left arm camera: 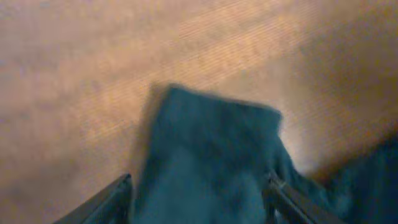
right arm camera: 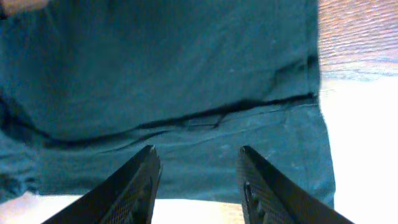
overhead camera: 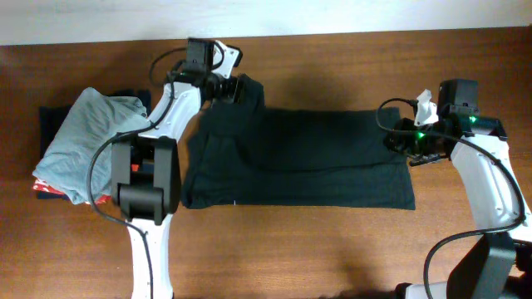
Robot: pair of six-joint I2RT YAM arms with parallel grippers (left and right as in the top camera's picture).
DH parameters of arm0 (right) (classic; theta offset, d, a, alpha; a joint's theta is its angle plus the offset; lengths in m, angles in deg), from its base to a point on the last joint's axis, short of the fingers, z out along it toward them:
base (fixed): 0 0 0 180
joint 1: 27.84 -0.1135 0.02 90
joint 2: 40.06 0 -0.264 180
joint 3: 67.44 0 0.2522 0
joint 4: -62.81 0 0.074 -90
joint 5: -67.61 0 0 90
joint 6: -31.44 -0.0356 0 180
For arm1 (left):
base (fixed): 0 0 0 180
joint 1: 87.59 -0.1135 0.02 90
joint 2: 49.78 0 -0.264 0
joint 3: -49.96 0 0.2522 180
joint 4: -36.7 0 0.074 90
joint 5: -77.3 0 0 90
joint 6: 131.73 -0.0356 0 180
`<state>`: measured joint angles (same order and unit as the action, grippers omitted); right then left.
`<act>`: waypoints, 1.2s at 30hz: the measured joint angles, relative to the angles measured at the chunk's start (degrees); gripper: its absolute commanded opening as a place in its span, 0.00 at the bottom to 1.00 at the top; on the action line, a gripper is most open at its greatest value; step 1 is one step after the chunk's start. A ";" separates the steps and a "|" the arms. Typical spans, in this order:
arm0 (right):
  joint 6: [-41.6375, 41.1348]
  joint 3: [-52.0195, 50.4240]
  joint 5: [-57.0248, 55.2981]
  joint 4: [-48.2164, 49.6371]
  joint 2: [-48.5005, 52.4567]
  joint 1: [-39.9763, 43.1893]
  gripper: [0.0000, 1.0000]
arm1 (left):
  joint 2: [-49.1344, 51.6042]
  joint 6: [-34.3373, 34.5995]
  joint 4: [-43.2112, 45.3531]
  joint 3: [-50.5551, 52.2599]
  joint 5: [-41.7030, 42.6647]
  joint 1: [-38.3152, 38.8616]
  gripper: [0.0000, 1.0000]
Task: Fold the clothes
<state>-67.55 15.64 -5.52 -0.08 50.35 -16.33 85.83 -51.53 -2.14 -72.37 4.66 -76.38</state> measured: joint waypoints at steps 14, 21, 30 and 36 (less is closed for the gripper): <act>0.00 0.00 -1.86 0.00 0.00 0.00 0.44 | 7.50 -5.88 4.07 -4.70 -2.01 0.63 0.64; 0.02 0.00 -1.88 -0.22 0.00 0.02 0.43 | 7.87 -7.58 5.38 -4.70 -2.54 2.03 0.46; 0.04 0.00 -1.90 -1.07 0.02 0.00 0.39 | 9.01 -8.50 4.76 -5.68 -4.35 2.93 0.07; -0.02 0.00 -2.05 -1.84 0.02 0.00 0.36 | 10.23 -8.68 -4.09 -11.91 -9.42 3.08 0.01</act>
<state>-67.57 15.64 -7.58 -1.91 50.37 -16.33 96.06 -60.21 -6.23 -84.29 -4.76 -73.30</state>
